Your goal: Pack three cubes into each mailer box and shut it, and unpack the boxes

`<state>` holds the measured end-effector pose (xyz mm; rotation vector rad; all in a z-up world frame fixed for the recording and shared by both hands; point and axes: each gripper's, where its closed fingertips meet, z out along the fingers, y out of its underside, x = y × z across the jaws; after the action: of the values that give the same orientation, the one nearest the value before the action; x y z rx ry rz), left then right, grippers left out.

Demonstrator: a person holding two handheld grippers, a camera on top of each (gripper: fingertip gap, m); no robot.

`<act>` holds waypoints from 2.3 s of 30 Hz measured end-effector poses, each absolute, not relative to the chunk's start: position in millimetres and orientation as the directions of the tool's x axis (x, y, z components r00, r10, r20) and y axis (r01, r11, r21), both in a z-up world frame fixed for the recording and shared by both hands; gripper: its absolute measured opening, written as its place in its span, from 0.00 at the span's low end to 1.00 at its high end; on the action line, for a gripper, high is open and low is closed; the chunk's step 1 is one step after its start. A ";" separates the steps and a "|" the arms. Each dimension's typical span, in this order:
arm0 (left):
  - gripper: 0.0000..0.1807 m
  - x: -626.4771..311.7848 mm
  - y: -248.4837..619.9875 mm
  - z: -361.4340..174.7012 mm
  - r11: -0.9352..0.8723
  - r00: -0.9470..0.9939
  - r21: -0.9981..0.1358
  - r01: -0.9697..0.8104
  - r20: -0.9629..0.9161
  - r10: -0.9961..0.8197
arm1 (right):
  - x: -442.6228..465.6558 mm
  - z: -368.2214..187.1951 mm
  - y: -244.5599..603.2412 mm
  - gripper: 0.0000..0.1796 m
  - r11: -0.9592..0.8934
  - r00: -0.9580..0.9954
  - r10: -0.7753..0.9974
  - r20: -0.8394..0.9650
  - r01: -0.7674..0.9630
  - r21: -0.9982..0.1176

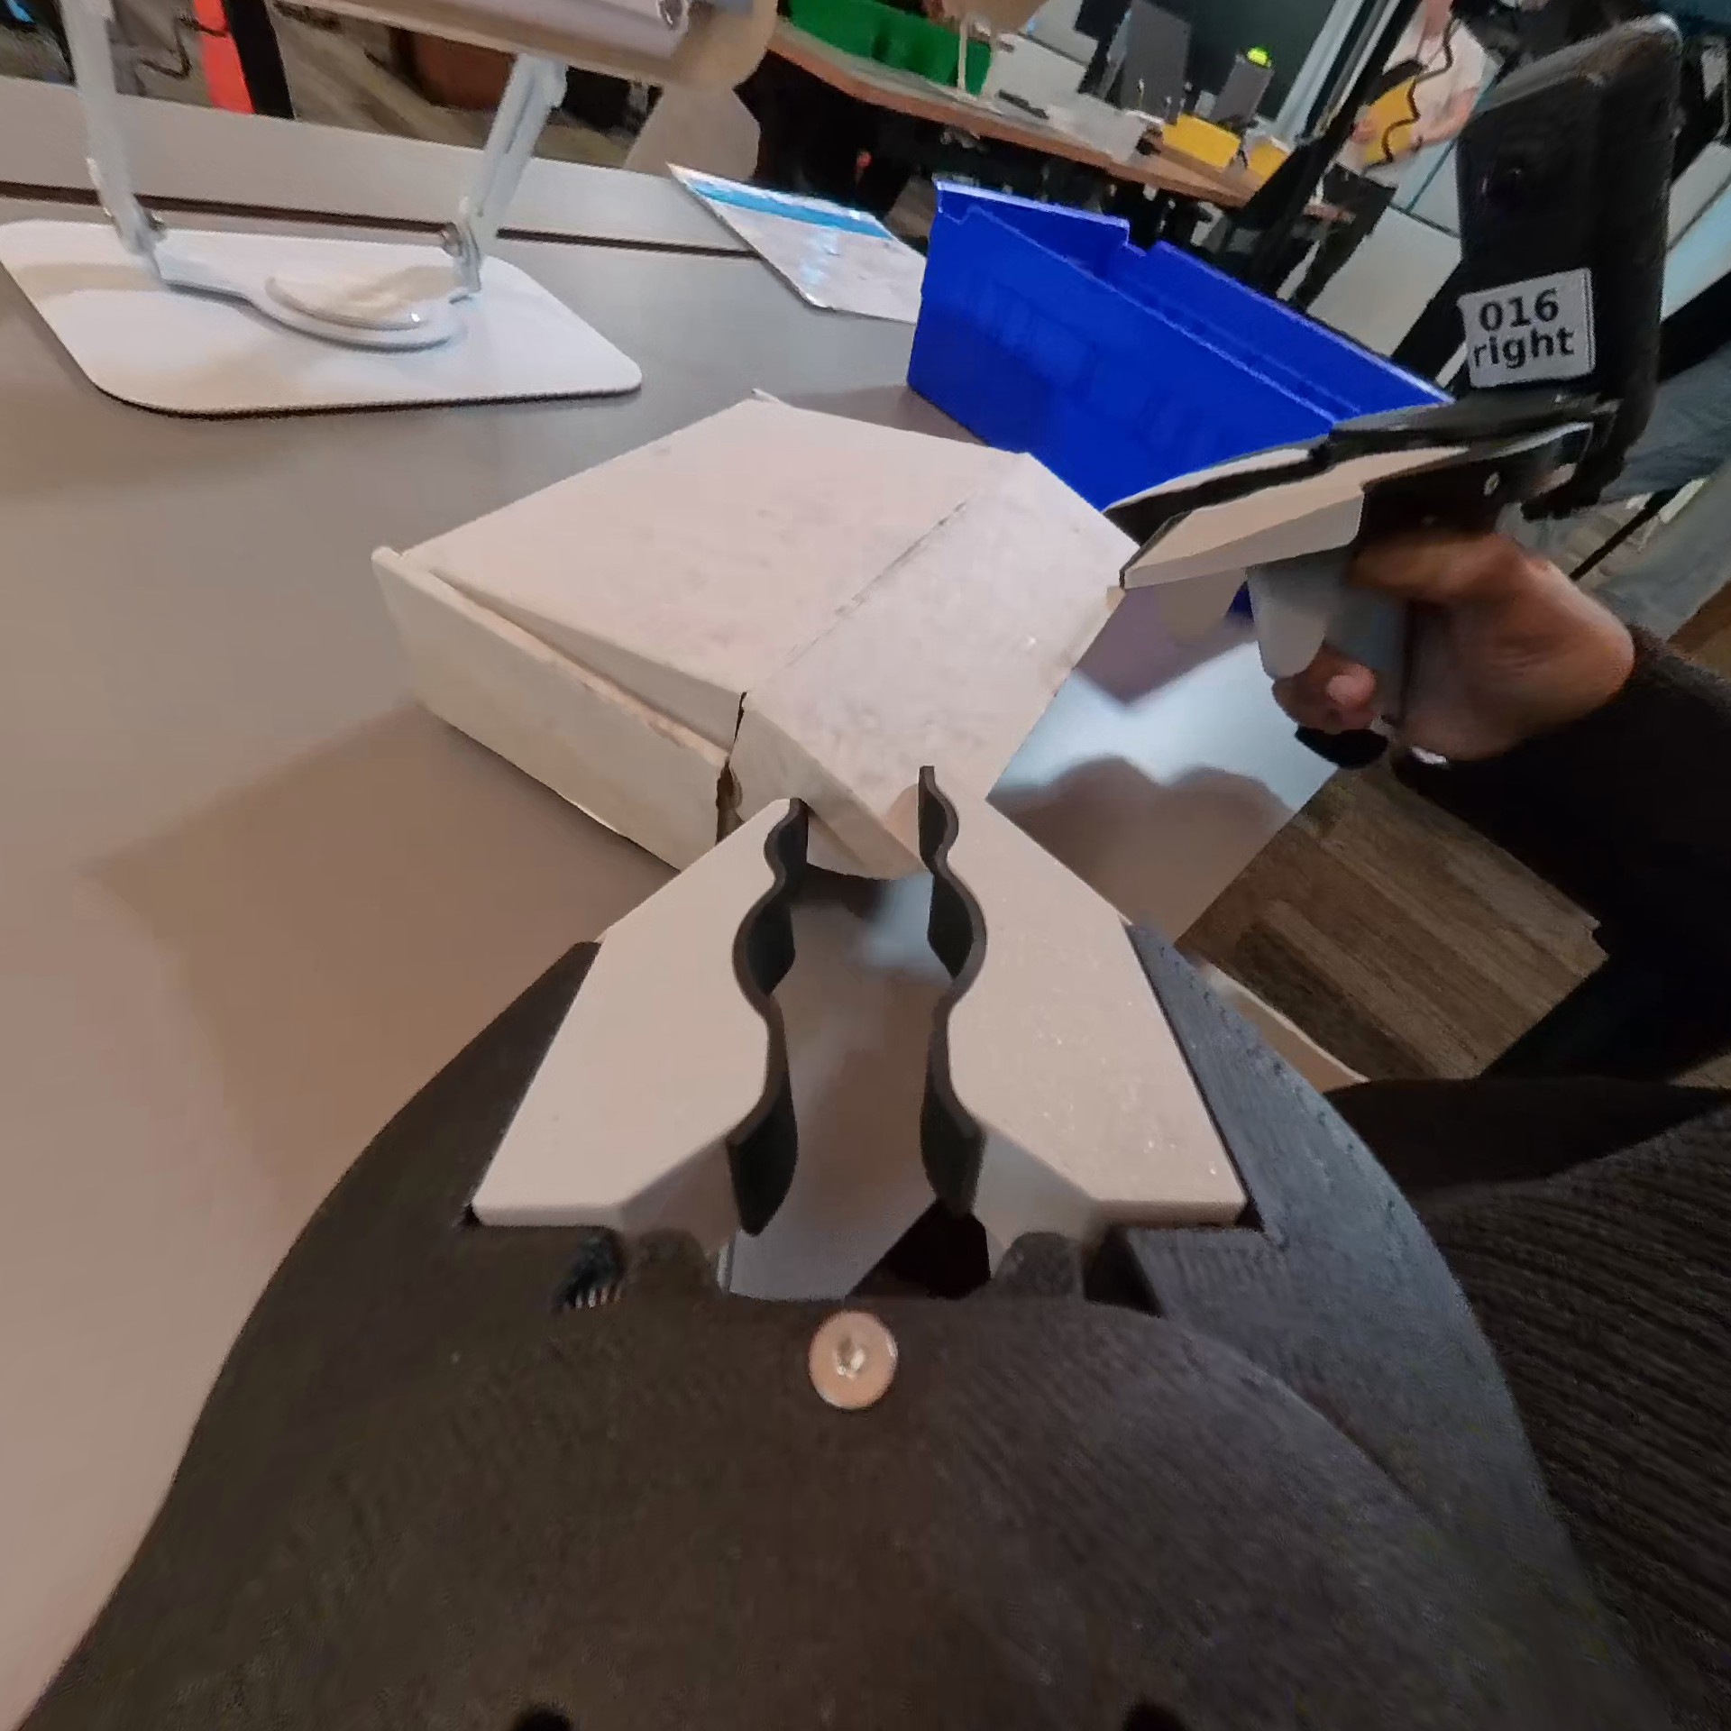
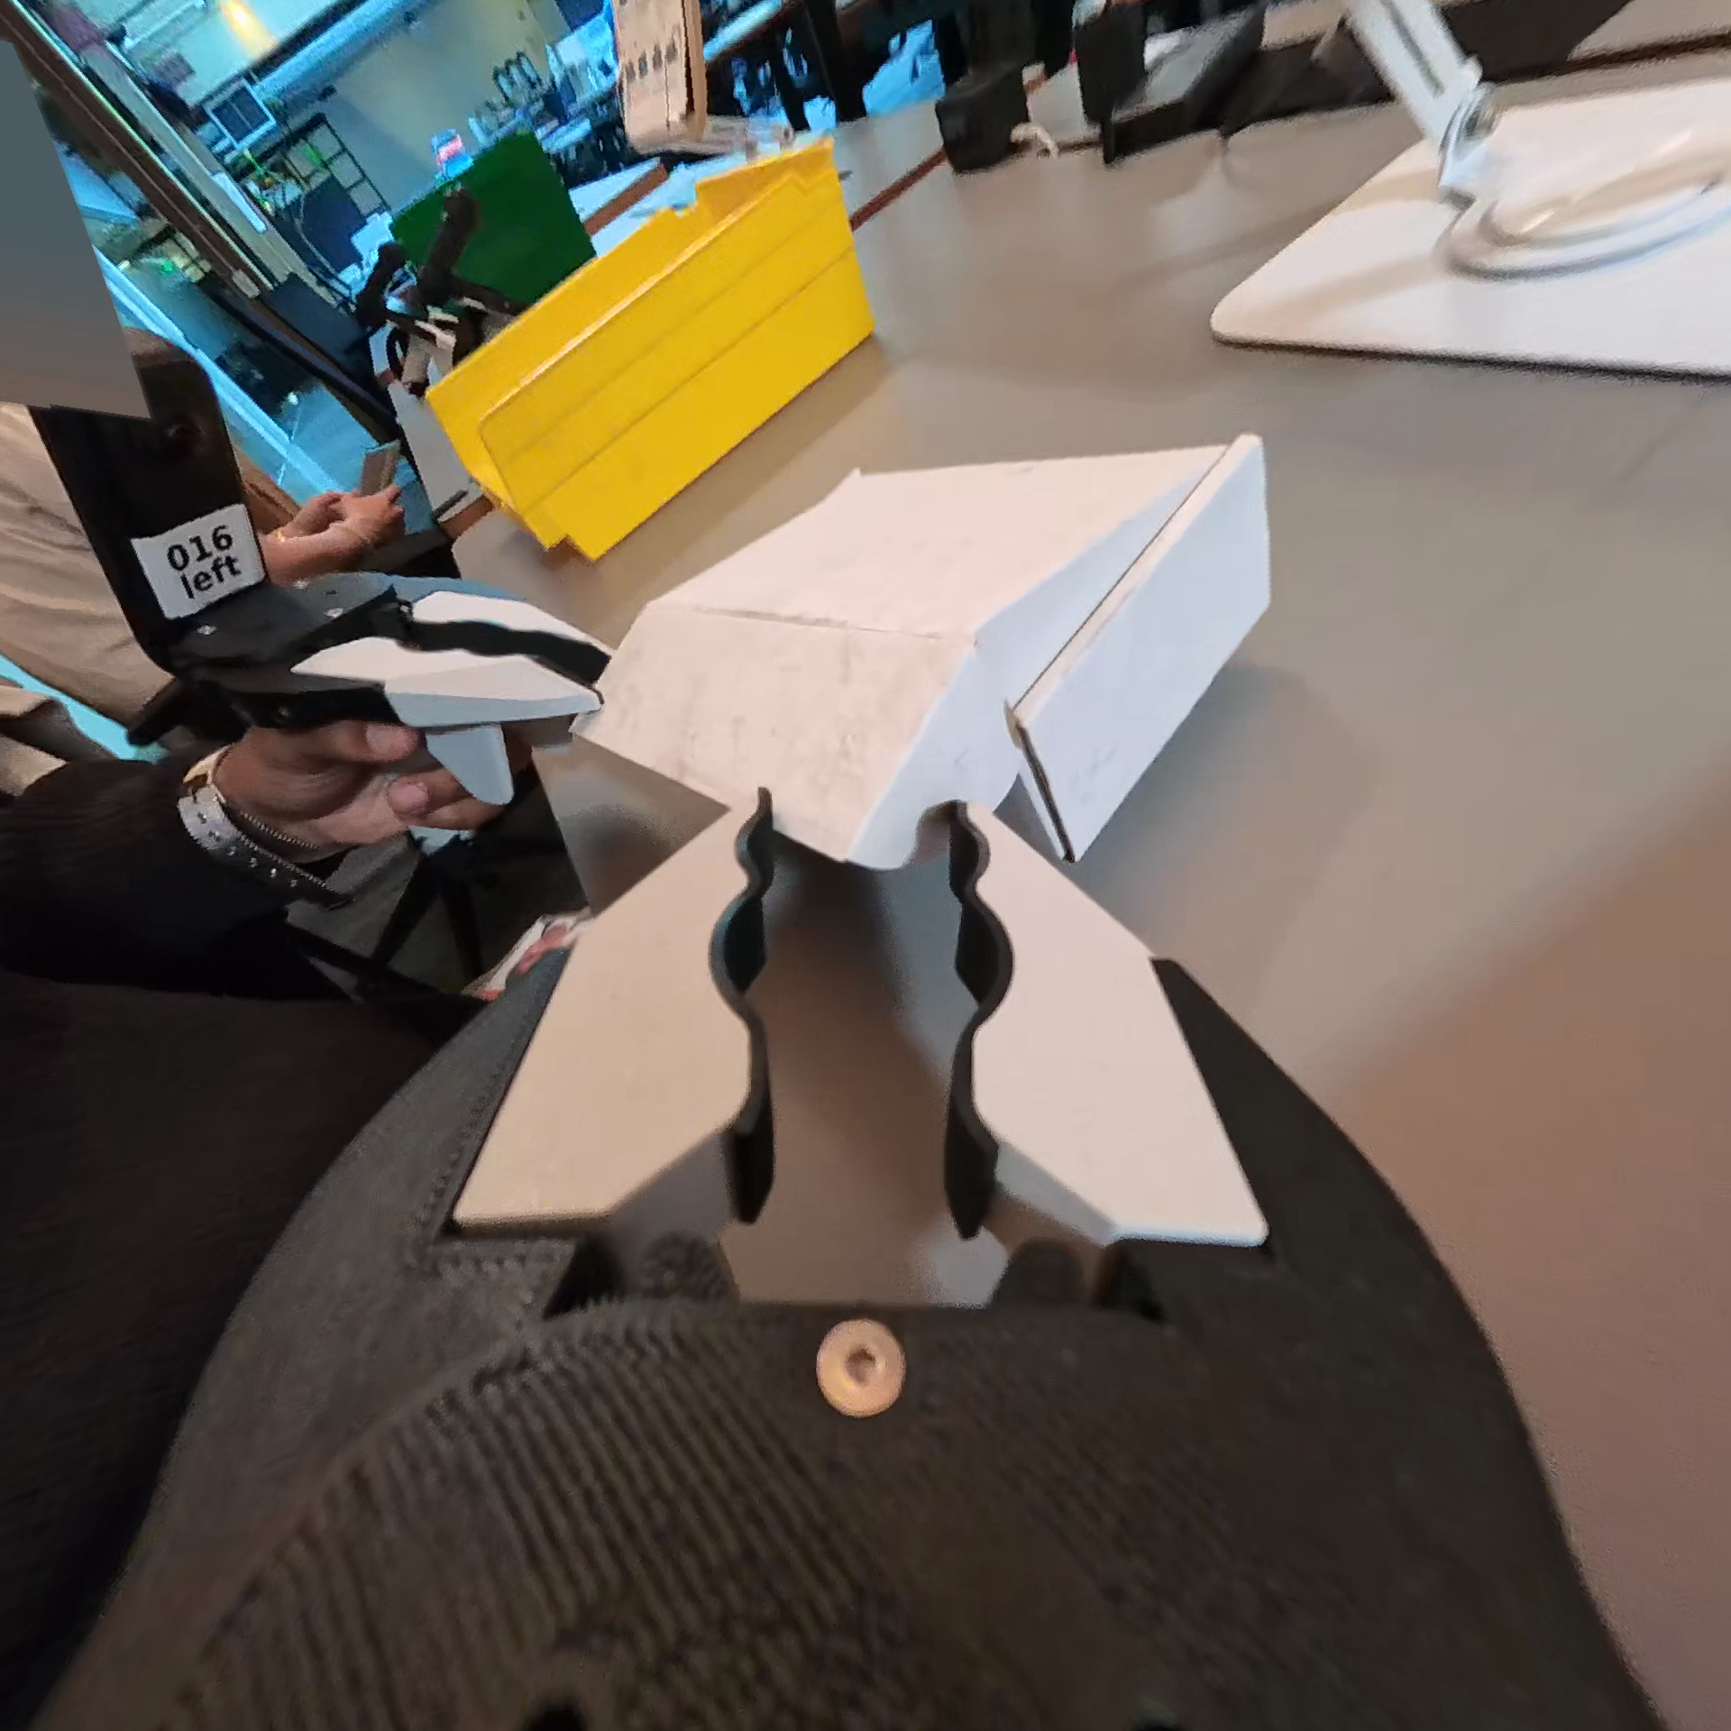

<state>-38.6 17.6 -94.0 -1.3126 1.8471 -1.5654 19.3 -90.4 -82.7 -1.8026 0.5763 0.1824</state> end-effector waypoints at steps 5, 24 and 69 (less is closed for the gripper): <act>0.12 -39.8 21.1 -101.9 -0.001 -0.491 -0.912 -0.411 0.222 -0.842 | 10.4 -103.1 -90.5 0.21 -0.324 0.872 -0.285 -0.399 -0.480 -0.815; 0.15 -33.4 27.3 -85.6 -0.192 -0.479 -0.861 -0.472 0.433 -0.763 | 29.4 -84.5 -87.3 0.26 -0.171 0.827 -0.182 -0.532 -0.559 -0.811; 0.42 -18.4 14.0 -138.8 0.094 -0.541 -0.785 -0.612 0.329 -0.774 | 30.7 -130.7 -78.3 0.40 -0.415 0.877 -0.240 -0.416 -0.480 -0.773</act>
<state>-18.4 14.0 -138.8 -1.4067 2.1921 -1.4326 30.7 -78.3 -130.7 -2.0165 0.5243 0.2930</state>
